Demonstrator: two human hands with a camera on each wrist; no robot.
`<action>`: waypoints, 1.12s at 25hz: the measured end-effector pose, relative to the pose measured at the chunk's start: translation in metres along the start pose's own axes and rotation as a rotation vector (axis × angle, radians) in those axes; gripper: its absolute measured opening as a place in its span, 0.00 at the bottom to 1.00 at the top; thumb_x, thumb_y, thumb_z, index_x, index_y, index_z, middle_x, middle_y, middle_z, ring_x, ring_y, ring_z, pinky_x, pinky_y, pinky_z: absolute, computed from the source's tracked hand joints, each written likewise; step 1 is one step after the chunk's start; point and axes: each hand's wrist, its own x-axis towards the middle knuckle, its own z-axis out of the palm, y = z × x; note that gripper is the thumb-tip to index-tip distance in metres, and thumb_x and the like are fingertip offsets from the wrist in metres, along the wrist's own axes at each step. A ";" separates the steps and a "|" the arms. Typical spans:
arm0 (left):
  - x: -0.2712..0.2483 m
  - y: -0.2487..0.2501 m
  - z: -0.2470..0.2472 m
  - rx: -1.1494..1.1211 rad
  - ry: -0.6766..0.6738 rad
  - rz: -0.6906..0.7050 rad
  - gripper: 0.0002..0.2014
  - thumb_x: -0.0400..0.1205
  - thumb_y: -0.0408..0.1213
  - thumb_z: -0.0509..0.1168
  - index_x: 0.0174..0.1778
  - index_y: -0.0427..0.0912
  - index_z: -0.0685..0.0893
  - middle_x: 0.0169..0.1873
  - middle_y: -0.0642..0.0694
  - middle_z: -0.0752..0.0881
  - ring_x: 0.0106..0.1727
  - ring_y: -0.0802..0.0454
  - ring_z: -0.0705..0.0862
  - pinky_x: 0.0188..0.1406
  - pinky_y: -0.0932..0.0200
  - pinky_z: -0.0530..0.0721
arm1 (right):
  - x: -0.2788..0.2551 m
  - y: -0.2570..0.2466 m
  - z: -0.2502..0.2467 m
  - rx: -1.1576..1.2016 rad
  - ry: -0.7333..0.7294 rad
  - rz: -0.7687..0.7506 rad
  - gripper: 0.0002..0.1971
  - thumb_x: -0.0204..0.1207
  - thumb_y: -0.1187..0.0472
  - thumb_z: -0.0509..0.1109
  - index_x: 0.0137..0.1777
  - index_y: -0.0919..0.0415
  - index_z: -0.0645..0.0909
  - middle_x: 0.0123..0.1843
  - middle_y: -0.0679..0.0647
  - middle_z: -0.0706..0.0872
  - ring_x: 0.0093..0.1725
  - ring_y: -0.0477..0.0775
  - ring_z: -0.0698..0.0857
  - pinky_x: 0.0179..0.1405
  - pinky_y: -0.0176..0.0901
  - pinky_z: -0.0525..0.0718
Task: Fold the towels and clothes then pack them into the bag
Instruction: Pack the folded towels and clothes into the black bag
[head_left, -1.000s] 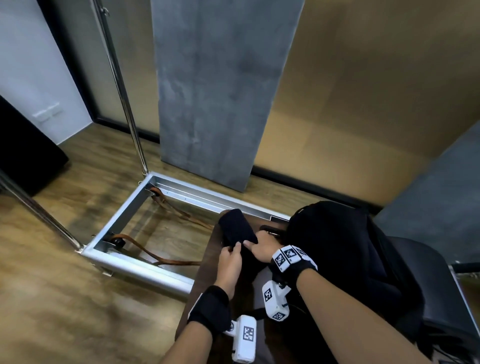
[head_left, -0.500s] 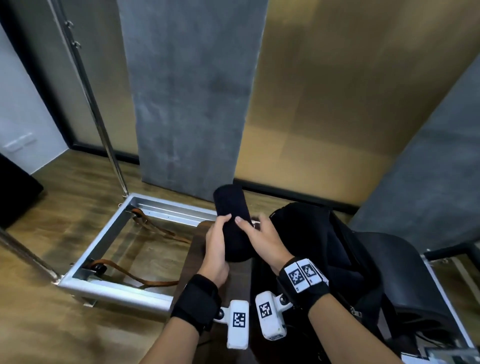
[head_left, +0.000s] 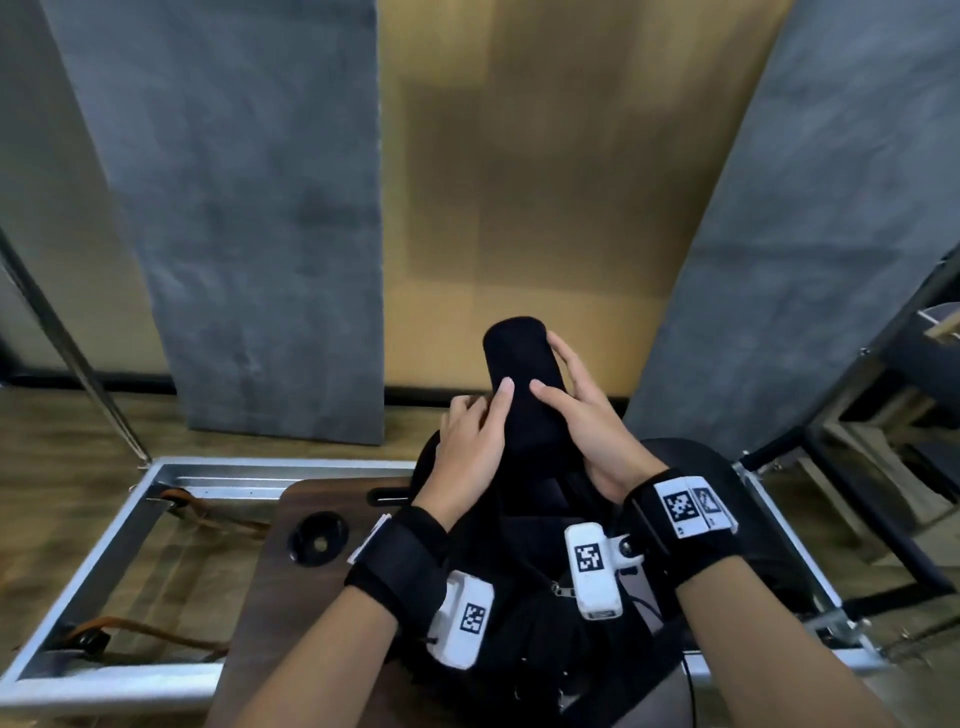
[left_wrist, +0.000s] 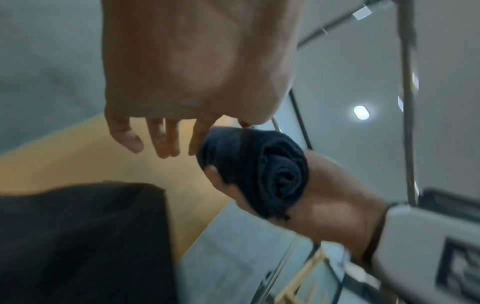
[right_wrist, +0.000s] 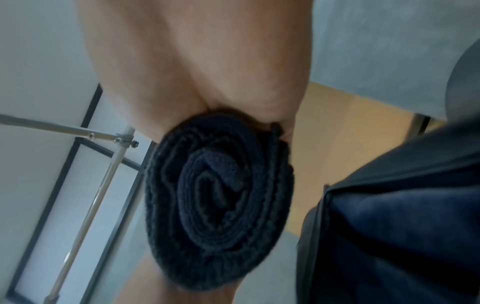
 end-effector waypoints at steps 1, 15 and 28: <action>0.001 -0.004 0.008 0.203 -0.019 0.044 0.33 0.86 0.74 0.45 0.69 0.58 0.85 0.69 0.54 0.76 0.77 0.51 0.71 0.80 0.43 0.68 | -0.003 0.000 -0.016 -0.049 0.014 0.018 0.28 0.89 0.64 0.67 0.86 0.42 0.70 0.83 0.42 0.76 0.75 0.41 0.80 0.71 0.38 0.82; 0.016 -0.032 0.032 1.012 -0.115 -0.094 0.42 0.84 0.27 0.64 0.94 0.46 0.53 0.93 0.55 0.43 0.83 0.42 0.69 0.67 0.46 0.80 | 0.024 0.056 -0.044 -0.431 -0.385 0.361 0.23 0.86 0.66 0.66 0.79 0.52 0.81 0.78 0.54 0.82 0.74 0.50 0.80 0.64 0.30 0.76; 0.006 -0.018 0.028 0.899 -0.201 -0.072 0.49 0.79 0.22 0.61 0.95 0.52 0.50 0.92 0.63 0.38 0.84 0.44 0.69 0.68 0.46 0.83 | 0.071 0.118 0.020 -1.210 -0.380 0.281 0.33 0.90 0.55 0.61 0.91 0.49 0.53 0.87 0.62 0.57 0.77 0.73 0.76 0.71 0.64 0.78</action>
